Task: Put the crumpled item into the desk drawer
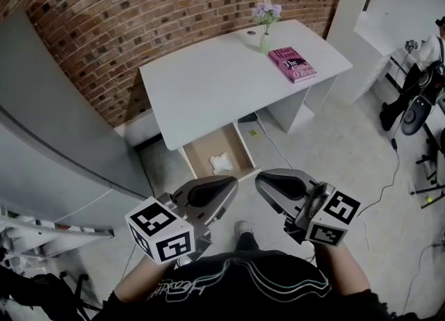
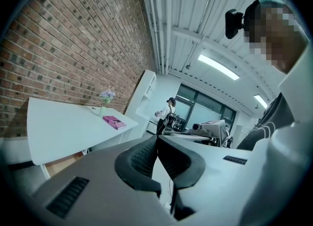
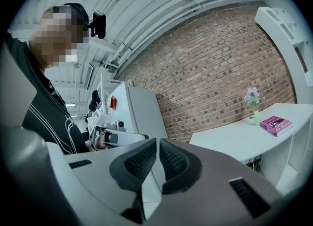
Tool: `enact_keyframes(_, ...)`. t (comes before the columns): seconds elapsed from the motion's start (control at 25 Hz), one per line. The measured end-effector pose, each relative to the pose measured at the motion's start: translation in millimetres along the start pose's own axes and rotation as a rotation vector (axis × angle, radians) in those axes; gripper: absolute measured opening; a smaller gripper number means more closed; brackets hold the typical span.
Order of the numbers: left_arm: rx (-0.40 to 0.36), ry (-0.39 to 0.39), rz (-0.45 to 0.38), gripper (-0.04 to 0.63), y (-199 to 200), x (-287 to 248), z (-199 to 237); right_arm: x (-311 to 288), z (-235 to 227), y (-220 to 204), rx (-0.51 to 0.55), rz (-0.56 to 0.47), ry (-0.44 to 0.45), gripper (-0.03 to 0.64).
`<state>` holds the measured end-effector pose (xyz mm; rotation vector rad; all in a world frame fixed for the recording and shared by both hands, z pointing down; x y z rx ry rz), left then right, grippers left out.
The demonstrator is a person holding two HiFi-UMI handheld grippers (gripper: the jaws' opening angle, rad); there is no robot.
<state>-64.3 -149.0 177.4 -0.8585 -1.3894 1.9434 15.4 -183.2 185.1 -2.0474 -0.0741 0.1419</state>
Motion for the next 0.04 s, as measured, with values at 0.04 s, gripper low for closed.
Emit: enact_keyframes(0.04,0.000,0.000,0.002,0.021,-0.2,-1.6,0.8,-0.3,-1.8,0.2,-0.001,0.000,0.000,0.052)
Point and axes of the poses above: the fingertips, and each gripper's own axes: x backward along the fingers, z to its left, y out of its top, the point moved 3 cm from there along x, backward along the fingers, and after that the axes turned 10 degrees about -x, right-handed, at the moved point
